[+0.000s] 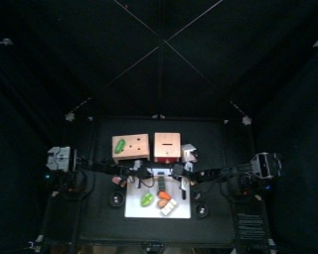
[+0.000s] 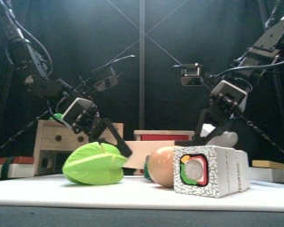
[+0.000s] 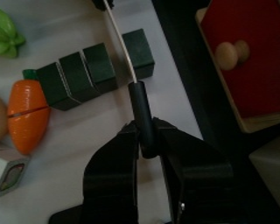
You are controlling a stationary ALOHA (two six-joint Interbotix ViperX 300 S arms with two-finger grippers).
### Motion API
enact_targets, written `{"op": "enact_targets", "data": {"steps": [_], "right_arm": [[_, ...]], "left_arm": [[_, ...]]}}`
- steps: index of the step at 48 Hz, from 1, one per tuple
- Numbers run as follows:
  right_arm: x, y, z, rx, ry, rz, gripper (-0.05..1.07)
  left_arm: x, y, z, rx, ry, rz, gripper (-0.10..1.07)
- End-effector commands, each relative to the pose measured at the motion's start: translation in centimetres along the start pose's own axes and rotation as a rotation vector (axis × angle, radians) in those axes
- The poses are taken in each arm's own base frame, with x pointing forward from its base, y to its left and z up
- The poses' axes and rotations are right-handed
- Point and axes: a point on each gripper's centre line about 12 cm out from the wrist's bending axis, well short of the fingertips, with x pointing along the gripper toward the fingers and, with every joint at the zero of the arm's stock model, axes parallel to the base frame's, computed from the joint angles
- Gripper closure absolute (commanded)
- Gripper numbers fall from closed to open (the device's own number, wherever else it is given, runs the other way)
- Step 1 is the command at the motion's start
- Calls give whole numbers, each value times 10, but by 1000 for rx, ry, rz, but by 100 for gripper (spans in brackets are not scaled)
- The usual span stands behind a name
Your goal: Cut first two pieces of sushi
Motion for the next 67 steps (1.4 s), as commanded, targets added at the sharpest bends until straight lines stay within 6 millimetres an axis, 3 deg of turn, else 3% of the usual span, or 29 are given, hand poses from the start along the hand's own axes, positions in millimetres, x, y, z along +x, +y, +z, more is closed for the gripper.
{"op": "enact_targets", "data": {"steps": [1,14,29,67], "right_arm": [[-15,0,16,22,-65,3,68],[-26,10,19,5,-93,33,68],[-26,19,12,19,-70,56,68],[-12,16,0,21,-12,26,68]], "left_arm": [[-7,-4,15,28,-42,-9,62],[-14,-17,31,61,-91,-42,62],[-12,-44,27,90,-78,-107,62],[-2,-43,12,78,-28,-106,62]]}}
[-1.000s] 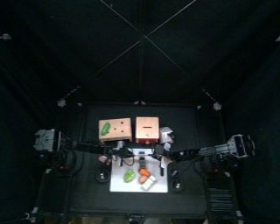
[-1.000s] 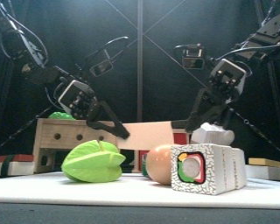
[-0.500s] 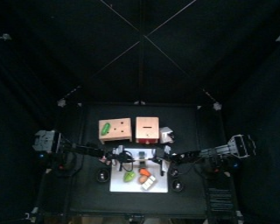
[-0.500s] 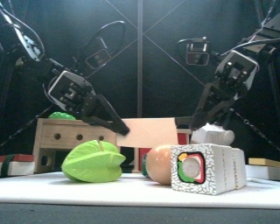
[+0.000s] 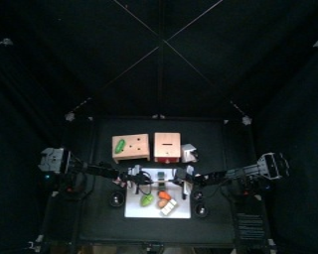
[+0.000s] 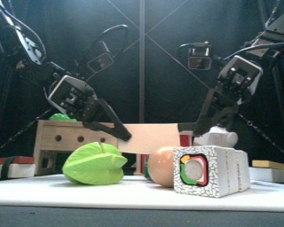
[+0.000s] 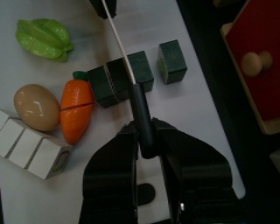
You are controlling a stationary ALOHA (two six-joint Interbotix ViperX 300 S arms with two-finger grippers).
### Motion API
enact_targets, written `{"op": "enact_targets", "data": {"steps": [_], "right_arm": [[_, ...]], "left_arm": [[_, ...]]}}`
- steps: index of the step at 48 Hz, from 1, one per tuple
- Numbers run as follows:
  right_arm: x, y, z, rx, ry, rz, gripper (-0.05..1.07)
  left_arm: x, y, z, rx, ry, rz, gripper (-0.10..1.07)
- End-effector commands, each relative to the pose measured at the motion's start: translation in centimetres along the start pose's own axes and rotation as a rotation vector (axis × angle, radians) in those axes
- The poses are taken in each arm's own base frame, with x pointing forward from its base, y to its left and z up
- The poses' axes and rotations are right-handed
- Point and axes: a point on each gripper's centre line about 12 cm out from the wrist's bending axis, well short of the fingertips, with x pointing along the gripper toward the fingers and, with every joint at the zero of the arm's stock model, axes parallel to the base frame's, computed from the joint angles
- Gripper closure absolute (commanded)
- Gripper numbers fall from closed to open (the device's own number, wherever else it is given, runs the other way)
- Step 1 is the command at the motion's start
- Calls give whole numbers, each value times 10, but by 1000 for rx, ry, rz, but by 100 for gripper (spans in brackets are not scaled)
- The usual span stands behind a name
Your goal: Cut first two pieces of sushi
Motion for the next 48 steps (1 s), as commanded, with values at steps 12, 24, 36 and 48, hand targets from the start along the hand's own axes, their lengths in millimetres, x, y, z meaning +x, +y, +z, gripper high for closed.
{"op": "enact_targets", "data": {"steps": [12,24,36,48], "right_arm": [[4,-7,-1,30,18,-33,68],[4,-8,0,26,15,-47,68],[-3,-9,6,29,-9,-53,68],[-13,-8,13,31,-45,-47,68]], "left_arm": [[8,-9,-8,-9,32,-16,62],[7,-7,-5,-7,20,-13,62],[3,-7,2,-5,1,-10,62],[-4,-6,10,-1,-27,-6,62]]}}
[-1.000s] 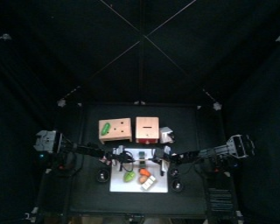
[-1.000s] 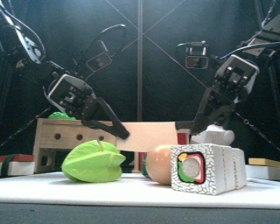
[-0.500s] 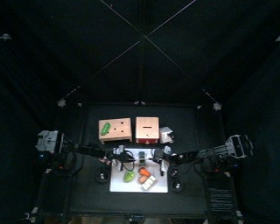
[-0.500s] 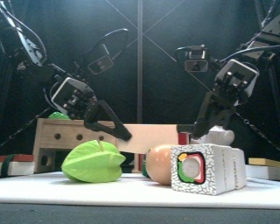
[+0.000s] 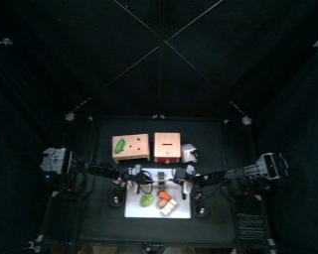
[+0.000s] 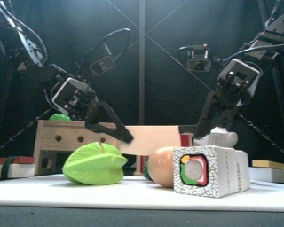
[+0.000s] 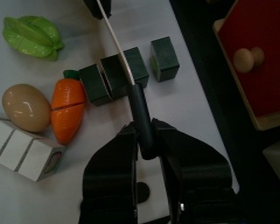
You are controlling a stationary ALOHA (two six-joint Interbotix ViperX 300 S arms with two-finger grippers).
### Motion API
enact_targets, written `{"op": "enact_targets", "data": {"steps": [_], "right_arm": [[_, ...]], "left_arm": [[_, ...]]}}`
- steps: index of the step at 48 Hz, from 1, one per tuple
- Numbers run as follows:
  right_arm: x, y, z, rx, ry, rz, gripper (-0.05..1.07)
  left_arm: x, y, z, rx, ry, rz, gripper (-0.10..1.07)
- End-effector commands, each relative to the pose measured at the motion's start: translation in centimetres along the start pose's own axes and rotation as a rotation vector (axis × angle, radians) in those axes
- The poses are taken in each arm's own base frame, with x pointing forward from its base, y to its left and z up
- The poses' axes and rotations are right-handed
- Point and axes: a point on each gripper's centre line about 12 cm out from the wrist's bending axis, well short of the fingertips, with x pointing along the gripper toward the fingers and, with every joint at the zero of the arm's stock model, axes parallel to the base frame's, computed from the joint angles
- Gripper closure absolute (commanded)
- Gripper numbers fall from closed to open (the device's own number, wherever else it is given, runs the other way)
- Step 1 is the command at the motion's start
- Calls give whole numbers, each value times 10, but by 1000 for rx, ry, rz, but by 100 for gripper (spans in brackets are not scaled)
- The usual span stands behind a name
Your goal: Cut first two pieces of sushi
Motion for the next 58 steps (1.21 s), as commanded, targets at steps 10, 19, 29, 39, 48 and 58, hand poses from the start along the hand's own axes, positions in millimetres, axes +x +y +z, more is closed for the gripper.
{"op": "enact_targets", "data": {"steps": [10,19,29,39,48,58], "right_arm": [[-9,-6,8,23,-34,-21,68],[-7,-6,6,22,-22,-24,68],[-4,-6,2,25,-6,-27,68],[-2,-7,-2,32,7,-29,68],[4,-7,-7,34,30,-33,68],[10,-6,-13,42,61,-38,68]], "left_arm": [[-3,-8,6,24,-17,-20,62],[-1,-8,3,19,-7,-21,62],[1,-9,-2,16,8,-24,62],[4,-10,-8,7,26,-25,62],[7,-10,-13,0,41,-24,62],[11,-12,-19,-24,64,-19,62]]}}
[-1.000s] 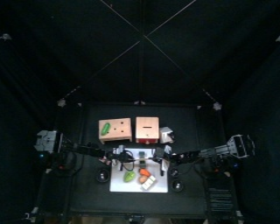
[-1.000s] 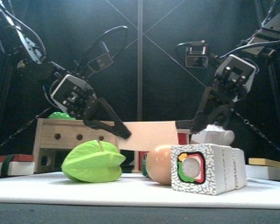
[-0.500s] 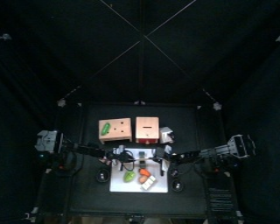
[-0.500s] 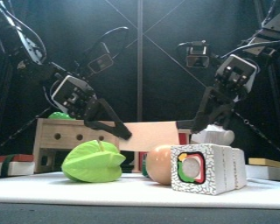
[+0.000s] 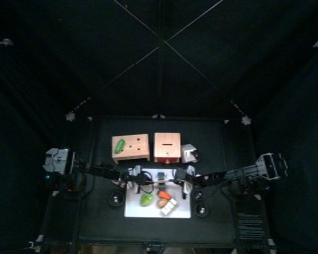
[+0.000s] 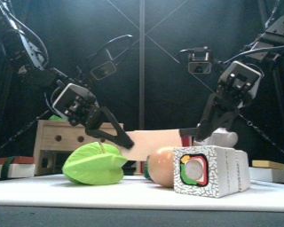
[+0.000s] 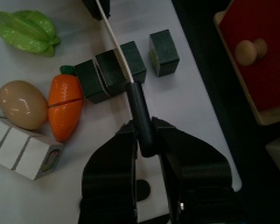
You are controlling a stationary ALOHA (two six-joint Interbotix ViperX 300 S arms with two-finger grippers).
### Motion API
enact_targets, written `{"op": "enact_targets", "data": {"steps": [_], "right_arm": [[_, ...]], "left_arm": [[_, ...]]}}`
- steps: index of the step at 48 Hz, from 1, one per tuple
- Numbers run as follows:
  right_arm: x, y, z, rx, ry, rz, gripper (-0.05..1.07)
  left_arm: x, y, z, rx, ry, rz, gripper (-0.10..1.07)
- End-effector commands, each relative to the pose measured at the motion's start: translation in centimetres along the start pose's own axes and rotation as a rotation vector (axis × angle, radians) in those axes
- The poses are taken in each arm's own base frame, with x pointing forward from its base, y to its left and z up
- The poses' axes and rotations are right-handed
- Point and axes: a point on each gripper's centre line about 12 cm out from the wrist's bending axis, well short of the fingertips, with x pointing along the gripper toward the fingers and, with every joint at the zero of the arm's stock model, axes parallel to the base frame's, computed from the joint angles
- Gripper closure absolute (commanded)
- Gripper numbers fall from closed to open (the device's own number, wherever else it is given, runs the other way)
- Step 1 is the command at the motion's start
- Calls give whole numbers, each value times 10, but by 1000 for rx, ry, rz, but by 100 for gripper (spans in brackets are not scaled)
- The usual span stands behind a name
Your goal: Cut first two pieces of sushi
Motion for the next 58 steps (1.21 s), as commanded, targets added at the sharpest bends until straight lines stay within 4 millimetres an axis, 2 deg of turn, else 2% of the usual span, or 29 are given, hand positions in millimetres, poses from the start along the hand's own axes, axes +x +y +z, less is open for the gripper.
{"op": "enact_targets", "data": {"steps": [1,27,58], "right_arm": [[1,-5,-2,25,12,-25,68],[19,2,-23,33,103,-32,68],[23,2,-23,31,109,-34,68]], "left_arm": [[1,-12,-5,10,18,-25,62],[12,-17,-23,-35,75,-21,62],[12,-16,-26,-38,86,-20,62]]}}
